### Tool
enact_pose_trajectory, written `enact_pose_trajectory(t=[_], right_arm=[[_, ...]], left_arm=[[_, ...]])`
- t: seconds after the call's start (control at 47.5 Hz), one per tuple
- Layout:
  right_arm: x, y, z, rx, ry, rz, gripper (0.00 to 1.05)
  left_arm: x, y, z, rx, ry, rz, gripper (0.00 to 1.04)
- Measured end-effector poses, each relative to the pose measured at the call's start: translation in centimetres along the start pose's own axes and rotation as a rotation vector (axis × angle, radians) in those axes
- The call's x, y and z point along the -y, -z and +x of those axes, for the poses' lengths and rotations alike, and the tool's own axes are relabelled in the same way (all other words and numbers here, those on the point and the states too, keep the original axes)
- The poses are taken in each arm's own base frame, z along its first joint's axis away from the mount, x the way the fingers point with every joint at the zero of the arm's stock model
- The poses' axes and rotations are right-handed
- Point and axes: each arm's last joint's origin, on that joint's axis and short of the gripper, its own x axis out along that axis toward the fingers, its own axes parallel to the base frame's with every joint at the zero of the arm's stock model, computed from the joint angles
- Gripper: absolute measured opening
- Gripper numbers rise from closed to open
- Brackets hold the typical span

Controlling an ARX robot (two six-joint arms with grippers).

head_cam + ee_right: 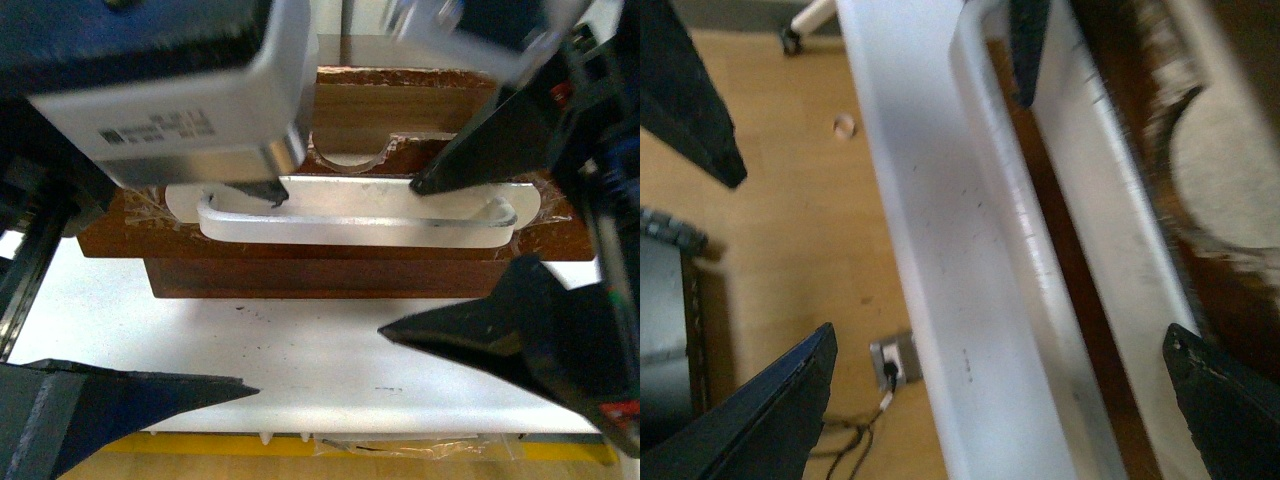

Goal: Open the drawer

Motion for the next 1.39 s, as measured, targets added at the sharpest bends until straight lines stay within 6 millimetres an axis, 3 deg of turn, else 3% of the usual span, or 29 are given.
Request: enact_pose_trajectory(t=[0.274,0.484,0.589,0.821,1.053,1.242,1.389], right_arm=[[-1.9,1.2,-4.7,0.172,0.231,0.098,0.96],[-5.6,4.9,-7.6,0.219,0.526,0.281,0.96],[-7.7,6.6,-8.8,0.211,0.635,0.386,0.96],[-12.2,9.4,-11.4,0.239,0.798,0.547,0.96],[-13.4,10.7,-12.1,0.286,0.958,0.66,0.96],[-13.4,10.8,-12.1,0.313,0.99,0.707,0.94],[-13.6,11.0,-11.9,0.313,1.132,0.706,0.75]], left_arm=[[1.6,-1.5,-3.5,0.157,-0.296,-0.066,0.98],[3.9,-0.8,-6.1,0.179,-0.664,-0.297,0.98],[5.7,-0.1,-6.9,0.146,-0.844,-0.464,0.98],[11.0,1.6,-7.2,0.074,-0.997,-0.81,0.98],[15.5,2.4,-8.1,0.044,-1.096,-1.038,0.98],[15.9,2.6,-8.3,0.076,-1.129,-1.11,0.98],[16.3,3.0,-8.4,0.141,-1.188,-1.086,0.78]])
